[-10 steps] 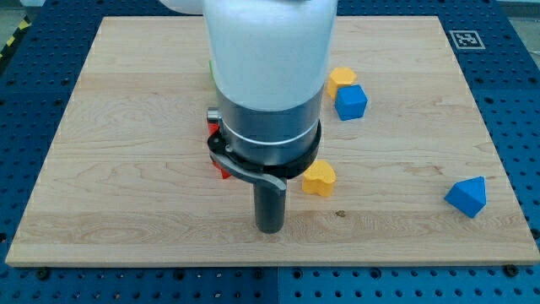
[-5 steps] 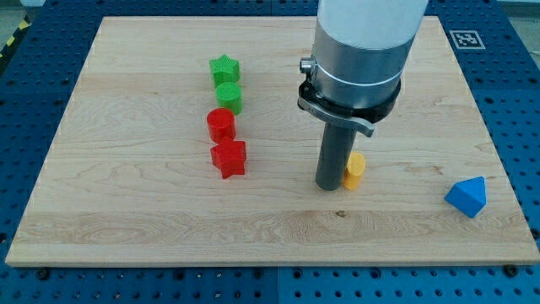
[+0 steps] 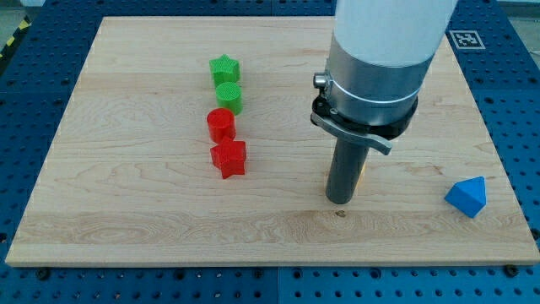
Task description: Move the yellow heart to the blue cube
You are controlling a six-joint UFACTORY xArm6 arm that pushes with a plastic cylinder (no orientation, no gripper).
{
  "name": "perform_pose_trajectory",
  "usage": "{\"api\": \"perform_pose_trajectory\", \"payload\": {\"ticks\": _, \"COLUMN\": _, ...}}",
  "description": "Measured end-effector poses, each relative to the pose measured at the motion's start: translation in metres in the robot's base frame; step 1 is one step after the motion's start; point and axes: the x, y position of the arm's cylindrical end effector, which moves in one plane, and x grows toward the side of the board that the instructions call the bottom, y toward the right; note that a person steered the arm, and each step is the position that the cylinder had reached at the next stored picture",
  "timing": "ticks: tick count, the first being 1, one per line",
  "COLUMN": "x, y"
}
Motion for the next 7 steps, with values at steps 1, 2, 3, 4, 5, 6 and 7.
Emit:
{"api": "perform_pose_trajectory", "payload": {"ticks": 1, "x": 0.000, "y": 0.014}}
{"api": "perform_pose_trajectory", "payload": {"ticks": 2, "x": -0.006, "y": 0.015}}
{"api": "perform_pose_trajectory", "payload": {"ticks": 3, "x": -0.016, "y": -0.003}}
{"api": "perform_pose_trajectory", "payload": {"ticks": 4, "x": -0.025, "y": -0.007}}
{"api": "perform_pose_trajectory", "payload": {"ticks": 5, "x": -0.025, "y": -0.002}}
{"api": "perform_pose_trajectory", "payload": {"ticks": 6, "x": -0.025, "y": 0.011}}
{"api": "perform_pose_trajectory", "payload": {"ticks": 7, "x": -0.025, "y": 0.025}}
